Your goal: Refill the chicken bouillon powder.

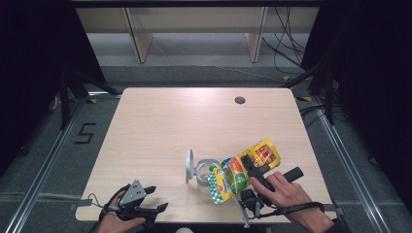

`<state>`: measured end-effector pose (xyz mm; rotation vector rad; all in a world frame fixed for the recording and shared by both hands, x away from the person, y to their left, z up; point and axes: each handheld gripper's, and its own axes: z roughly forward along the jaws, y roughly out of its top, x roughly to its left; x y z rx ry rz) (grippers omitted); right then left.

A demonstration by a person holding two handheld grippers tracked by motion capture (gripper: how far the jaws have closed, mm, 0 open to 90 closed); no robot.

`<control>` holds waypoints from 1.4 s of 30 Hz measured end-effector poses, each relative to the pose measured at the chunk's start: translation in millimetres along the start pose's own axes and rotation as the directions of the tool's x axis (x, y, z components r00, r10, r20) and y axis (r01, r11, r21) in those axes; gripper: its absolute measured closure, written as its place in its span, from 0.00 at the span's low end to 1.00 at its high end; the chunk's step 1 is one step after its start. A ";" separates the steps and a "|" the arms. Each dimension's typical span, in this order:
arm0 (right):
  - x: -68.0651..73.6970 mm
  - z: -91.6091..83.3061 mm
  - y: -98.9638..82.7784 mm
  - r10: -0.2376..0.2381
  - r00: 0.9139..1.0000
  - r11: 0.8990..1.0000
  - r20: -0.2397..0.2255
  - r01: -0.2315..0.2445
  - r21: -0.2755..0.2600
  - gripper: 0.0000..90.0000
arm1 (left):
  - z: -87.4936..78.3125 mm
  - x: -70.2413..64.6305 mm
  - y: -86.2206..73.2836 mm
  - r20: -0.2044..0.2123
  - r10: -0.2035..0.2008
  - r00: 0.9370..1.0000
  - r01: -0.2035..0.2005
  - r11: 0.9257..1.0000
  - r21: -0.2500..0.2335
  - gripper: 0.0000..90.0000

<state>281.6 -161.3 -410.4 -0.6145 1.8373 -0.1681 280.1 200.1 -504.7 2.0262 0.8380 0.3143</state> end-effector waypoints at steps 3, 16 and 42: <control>0.5 0.1 1.4 -0.027 1.000 0.999 -0.010 0.027 0.016 0.52 | -0.4 0.0 0.3 -0.001 0.003 1.000 -0.003 1.000 0.009 0.29; -2.8 2.5 2.7 -0.072 0.997 0.997 -0.007 0.072 0.018 0.54 | -0.3 2.2 1.1 -0.002 0.039 0.999 -0.039 0.999 0.016 0.29; -8.5 3.1 4.8 -0.164 0.986 0.986 -0.009 0.164 0.000 0.55 | -0.5 2.1 1.8 -0.004 0.025 1.000 -0.025 1.000 0.012 0.25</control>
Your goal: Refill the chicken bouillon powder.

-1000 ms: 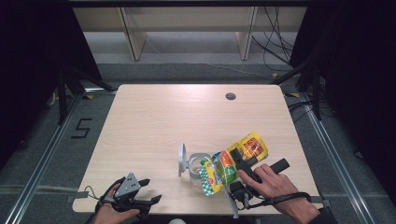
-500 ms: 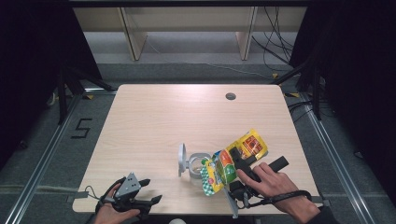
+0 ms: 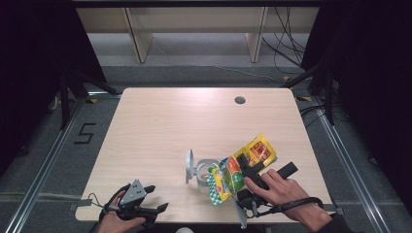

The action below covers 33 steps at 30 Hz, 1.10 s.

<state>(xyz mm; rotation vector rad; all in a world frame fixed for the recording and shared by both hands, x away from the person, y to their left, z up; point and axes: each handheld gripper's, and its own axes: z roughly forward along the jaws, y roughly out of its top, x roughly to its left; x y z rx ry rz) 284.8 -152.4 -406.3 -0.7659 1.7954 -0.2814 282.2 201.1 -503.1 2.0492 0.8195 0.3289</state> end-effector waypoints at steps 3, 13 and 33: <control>0.1 -0.3 0.2 0.009 1.000 1.000 0.010 -0.009 0.011 0.55 | 1.3 -2.1 -0.8 -0.002 -0.033 0.999 0.033 0.999 -0.009 0.25; -2.9 -0.6 -1.4 -0.043 0.999 0.999 0.011 0.043 -0.001 0.55 | 0.4 0.0 -0.3 -0.005 0.003 1.000 -0.003 1.000 0.007 0.25; -2.3 0.4 -0.1 -0.008 1.000 1.000 0.000 0.008 0.000 0.55 | 1.5 -1.3 -0.5 0.001 -0.016 1.000 0.016 1.000 -0.010 0.25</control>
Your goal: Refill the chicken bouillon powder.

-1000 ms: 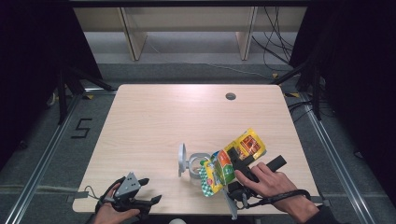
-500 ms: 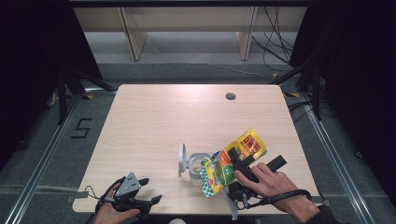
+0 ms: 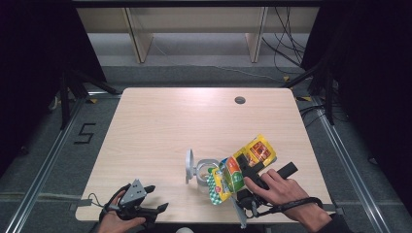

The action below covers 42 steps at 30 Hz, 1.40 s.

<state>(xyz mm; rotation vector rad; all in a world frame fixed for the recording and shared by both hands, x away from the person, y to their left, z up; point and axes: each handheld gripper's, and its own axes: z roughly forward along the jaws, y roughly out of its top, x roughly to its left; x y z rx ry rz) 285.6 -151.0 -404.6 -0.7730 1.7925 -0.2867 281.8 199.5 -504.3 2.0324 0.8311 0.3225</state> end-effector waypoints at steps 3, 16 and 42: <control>-2.9 0.2 0.8 0.026 1.000 1.000 -0.010 -0.026 0.004 0.55 | -0.3 0.6 0.0 -0.001 0.006 1.000 -0.006 1.000 0.006 0.25; -7.0 0.9 4.9 -0.004 0.999 1.000 -0.034 0.004 0.020 0.55 | 0.6 -1.5 -0.4 0.001 -0.026 1.000 0.026 1.000 -0.003 0.25; -10.6 4.2 7.8 -0.020 0.999 1.000 -0.048 0.020 0.016 0.55 | 0.3 0.2 0.1 0.001 0.001 1.000 -0.001 1.000 -0.001 0.25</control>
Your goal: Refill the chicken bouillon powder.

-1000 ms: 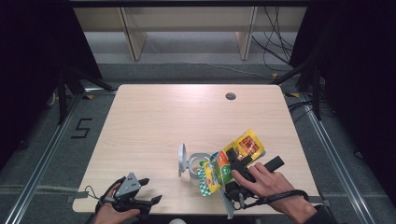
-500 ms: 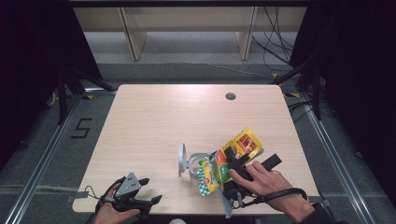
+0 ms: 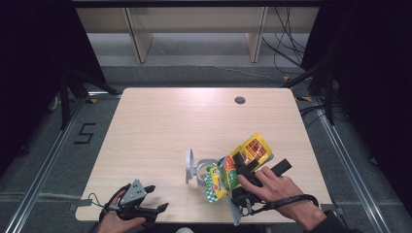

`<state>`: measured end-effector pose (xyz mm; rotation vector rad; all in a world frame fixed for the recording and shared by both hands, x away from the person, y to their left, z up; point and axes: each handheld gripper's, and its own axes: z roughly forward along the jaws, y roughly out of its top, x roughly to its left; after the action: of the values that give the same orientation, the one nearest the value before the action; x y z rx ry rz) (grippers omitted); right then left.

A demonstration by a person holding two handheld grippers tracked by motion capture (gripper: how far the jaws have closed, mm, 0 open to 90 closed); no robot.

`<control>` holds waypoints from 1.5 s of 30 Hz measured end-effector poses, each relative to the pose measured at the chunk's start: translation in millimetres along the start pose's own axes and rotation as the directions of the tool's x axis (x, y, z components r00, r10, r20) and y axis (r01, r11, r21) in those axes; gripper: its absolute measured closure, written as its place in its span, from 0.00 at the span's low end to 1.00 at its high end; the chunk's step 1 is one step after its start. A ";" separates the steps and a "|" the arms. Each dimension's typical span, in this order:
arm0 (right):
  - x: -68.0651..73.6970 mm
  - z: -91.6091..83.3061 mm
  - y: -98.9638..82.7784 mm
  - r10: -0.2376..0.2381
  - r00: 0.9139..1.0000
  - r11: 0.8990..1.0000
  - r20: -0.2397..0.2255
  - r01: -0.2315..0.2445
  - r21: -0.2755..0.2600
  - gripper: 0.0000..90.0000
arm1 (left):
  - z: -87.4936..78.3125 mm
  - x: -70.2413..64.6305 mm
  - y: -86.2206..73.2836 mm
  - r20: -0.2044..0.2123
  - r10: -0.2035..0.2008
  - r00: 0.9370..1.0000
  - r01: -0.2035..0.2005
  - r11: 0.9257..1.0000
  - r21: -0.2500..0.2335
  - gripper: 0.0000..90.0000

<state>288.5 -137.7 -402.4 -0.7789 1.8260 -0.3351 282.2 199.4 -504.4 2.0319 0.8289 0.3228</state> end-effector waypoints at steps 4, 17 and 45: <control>0.9 -0.7 -0.3 0.015 1.000 1.000 -0.004 -0.015 0.003 0.55 | -0.2 0.1 0.1 0.001 0.004 1.000 -0.004 1.000 0.006 0.25; 0.4 -2.3 -1.6 -0.008 1.000 1.000 0.013 0.008 -0.001 0.55 | -0.3 0.0 0.2 -0.002 -0.001 1.000 0.001 1.000 -0.001 0.25; -1.6 -2.2 -1.7 -0.022 1.000 1.000 0.013 0.021 0.015 0.56 | -2.0 -0.1 0.6 -0.003 -0.014 1.000 0.014 1.000 0.018 0.25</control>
<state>287.4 -138.3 -399.4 -0.7891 1.8017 -0.3564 281.4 200.4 -502.8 2.0420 0.8500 0.3110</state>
